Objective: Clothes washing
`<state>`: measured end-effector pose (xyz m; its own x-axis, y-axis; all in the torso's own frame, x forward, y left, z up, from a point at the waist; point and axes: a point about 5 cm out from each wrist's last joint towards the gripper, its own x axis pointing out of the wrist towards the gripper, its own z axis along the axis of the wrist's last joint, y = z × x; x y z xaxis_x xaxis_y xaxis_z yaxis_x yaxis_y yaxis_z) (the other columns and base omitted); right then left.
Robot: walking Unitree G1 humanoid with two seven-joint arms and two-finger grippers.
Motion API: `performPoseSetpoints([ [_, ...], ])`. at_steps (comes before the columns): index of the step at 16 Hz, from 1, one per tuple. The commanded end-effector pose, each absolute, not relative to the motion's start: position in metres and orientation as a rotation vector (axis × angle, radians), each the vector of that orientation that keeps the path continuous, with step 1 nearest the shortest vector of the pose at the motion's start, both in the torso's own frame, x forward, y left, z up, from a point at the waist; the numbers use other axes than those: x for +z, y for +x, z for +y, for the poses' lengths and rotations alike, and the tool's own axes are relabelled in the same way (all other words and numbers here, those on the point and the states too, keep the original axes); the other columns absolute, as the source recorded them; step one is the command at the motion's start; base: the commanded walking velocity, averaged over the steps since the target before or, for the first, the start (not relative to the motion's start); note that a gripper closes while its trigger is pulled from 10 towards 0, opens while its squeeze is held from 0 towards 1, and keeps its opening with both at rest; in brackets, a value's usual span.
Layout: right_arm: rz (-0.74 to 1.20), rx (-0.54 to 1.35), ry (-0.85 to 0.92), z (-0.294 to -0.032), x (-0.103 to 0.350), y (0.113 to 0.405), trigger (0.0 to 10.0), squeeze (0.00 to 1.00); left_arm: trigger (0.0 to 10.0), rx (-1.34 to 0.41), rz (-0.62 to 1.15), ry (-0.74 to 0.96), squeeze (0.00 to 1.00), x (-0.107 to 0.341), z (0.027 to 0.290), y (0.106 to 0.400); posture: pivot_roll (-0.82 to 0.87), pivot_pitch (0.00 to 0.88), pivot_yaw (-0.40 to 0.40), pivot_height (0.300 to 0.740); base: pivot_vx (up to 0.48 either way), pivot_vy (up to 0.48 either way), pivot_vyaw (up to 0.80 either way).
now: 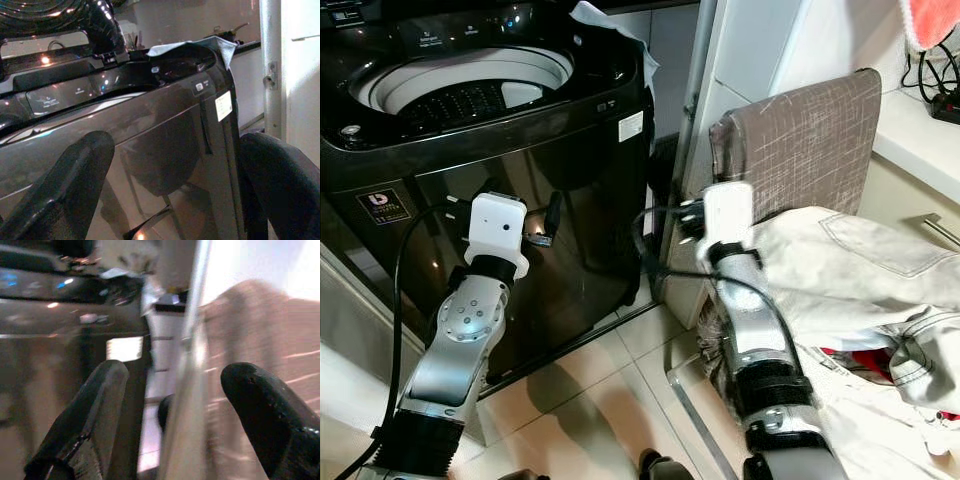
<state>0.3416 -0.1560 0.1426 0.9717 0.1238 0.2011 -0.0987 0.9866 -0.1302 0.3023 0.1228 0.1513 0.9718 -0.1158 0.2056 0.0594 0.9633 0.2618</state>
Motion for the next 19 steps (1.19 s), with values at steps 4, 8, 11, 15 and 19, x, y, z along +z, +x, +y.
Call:
performPoseSetpoints([
  [4, -0.197, 0.137, -0.080, -0.154, 0.144, 0.343, 10.0, 0.00, 10.0, -0.124, -0.216, 0.272, 0.00, 0.149, 0.122, 0.306, -0.04, 0.000, 0.000, 0.740, 0.000, 0.000, -0.68],
  [8, -0.234, 0.120, -0.109, -0.152, 0.148, 0.342, 10.0, 0.00, 10.0, -0.138, -0.217, 0.280, 0.00, 0.148, 0.121, 0.305, -0.03, 0.000, 0.000, 0.740, 0.000, 0.000, -0.68],
  [11, -0.279, -0.164, -0.159, -0.191, 0.170, 0.348, 10.0, 0.00, 10.0, -0.145, -0.215, 0.282, 0.00, 0.147, 0.122, 0.304, -0.03, 0.000, -0.001, 0.740, 0.000, 0.000, -0.68],
  [15, -0.232, -0.414, -0.253, -0.235, 0.163, 0.333, 10.0, 0.00, 10.0, -0.163, -0.212, 0.282, 0.00, 0.147, 0.120, 0.308, -0.07, 0.000, 0.008, 0.740, 0.000, 0.000, -0.69],
  [19, -0.073, -0.593, -0.122, -0.257, 0.138, 0.318, 10.0, 0.00, 10.0, -0.212, -0.218, 0.277, 0.00, 0.149, 0.112, 0.315, -0.13, 0.006, 0.042, 0.740, 0.000, 0.000, -0.70],
])
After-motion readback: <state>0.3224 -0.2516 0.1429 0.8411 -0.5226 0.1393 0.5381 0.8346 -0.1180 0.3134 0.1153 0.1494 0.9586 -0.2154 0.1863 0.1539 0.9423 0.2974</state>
